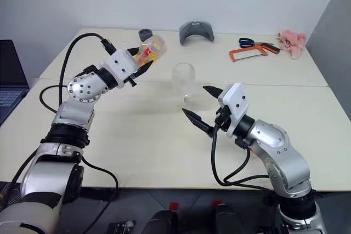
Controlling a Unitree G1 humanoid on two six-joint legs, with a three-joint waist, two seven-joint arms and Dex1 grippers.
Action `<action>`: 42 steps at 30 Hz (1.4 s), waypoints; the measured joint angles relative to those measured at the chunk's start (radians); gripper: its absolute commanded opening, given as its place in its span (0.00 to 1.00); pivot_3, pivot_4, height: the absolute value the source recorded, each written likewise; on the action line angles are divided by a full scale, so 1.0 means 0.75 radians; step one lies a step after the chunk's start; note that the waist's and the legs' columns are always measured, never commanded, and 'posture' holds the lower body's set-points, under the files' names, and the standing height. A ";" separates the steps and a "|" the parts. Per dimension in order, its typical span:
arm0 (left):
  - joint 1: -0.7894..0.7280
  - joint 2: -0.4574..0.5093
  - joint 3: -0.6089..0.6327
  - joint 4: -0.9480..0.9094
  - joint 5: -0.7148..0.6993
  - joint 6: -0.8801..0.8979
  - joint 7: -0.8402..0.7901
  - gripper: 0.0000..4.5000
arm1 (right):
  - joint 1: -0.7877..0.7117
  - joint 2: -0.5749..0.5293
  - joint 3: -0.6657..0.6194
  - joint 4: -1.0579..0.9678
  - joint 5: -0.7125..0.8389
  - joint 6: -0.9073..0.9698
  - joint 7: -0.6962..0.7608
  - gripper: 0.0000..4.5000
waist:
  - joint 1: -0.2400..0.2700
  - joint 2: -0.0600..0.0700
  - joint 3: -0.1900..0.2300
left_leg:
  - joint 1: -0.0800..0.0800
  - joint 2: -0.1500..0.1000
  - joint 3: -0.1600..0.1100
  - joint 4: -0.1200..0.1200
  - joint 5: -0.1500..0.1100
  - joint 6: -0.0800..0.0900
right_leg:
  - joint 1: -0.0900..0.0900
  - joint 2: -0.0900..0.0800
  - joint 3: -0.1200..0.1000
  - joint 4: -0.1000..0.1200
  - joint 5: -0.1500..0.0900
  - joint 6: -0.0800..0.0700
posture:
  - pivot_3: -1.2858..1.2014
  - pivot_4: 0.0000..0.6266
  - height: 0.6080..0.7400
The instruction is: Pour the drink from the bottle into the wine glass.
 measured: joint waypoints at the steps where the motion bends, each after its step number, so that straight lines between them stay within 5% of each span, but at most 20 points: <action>1: -0.014 0.007 -0.014 0.024 0.027 -0.031 0.018 0.36 | 0.000 -0.014 -0.006 0.012 -0.001 -0.008 0.006 1.00 | 0.000 0.000 0.000 | 0.000 0.000 0.000 0.000 0.000 0.000 | 0.000 0.000 0.000 0.000 0.000 0.000 | 0.52 0.24 1.00; 15: -0.193 0.035 -0.170 0.294 0.327 -0.340 0.269 0.36 | 0.010 -0.209 -0.135 0.066 0.103 -0.054 0.181 1.00 | -0.001 -0.001 0.000 | -0.001 0.000 0.003 0.000 0.000 0.000 | 0.000 0.000 0.000 0.000 0.000 0.000 | 0.52 0.24 1.00; 42: -0.395 0.056 -0.392 0.473 0.673 -0.400 0.742 0.36 | 0.014 -0.321 -0.162 0.091 0.147 -0.048 0.231 1.00 | 0.000 -0.001 0.001 | -0.001 -0.001 0.003 0.000 0.000 0.000 | 0.000 0.000 0.000 0.000 0.000 0.000 | 0.52 0.24 1.00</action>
